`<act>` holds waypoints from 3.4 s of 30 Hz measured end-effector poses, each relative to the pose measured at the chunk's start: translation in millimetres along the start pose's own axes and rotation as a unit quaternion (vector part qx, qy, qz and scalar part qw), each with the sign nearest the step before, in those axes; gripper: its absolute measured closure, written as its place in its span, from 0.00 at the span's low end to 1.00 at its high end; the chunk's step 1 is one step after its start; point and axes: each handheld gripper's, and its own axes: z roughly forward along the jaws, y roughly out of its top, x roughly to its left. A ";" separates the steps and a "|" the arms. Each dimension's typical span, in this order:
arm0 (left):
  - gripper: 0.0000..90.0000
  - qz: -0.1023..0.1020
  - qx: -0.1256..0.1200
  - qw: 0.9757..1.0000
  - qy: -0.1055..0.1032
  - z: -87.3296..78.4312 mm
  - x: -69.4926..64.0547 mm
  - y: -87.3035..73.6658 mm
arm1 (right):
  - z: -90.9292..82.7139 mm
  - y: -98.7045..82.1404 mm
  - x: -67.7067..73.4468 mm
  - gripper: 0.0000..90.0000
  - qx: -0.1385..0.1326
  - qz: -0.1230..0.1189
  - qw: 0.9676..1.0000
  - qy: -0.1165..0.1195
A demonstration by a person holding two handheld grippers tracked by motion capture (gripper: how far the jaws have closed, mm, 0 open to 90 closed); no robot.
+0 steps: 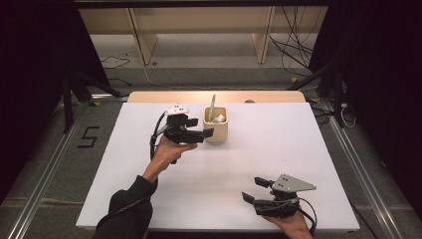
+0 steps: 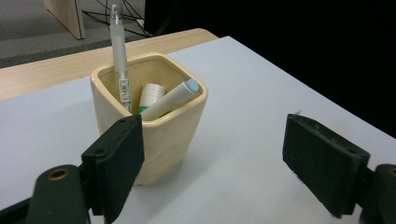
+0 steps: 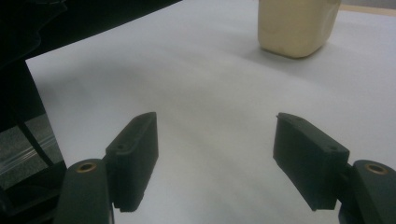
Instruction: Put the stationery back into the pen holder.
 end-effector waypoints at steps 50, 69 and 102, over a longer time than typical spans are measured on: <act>0.19 0.049 -0.024 0.998 -0.042 -39.3 -28.7 -54.6 | -0.8 0.1 0.1 0.35 -0.004 0.007 1.000 0.002; 0.18 0.069 -0.025 0.996 -0.046 -52.1 -33.0 -80.3 | -1.6 -0.1 -0.8 0.35 -0.008 0.009 1.000 0.003; 0.18 0.042 -0.012 0.999 -0.026 -82.5 -20.5 -140.7 | -5.4 -5.2 -9.2 0.34 -0.012 0.024 1.000 -0.014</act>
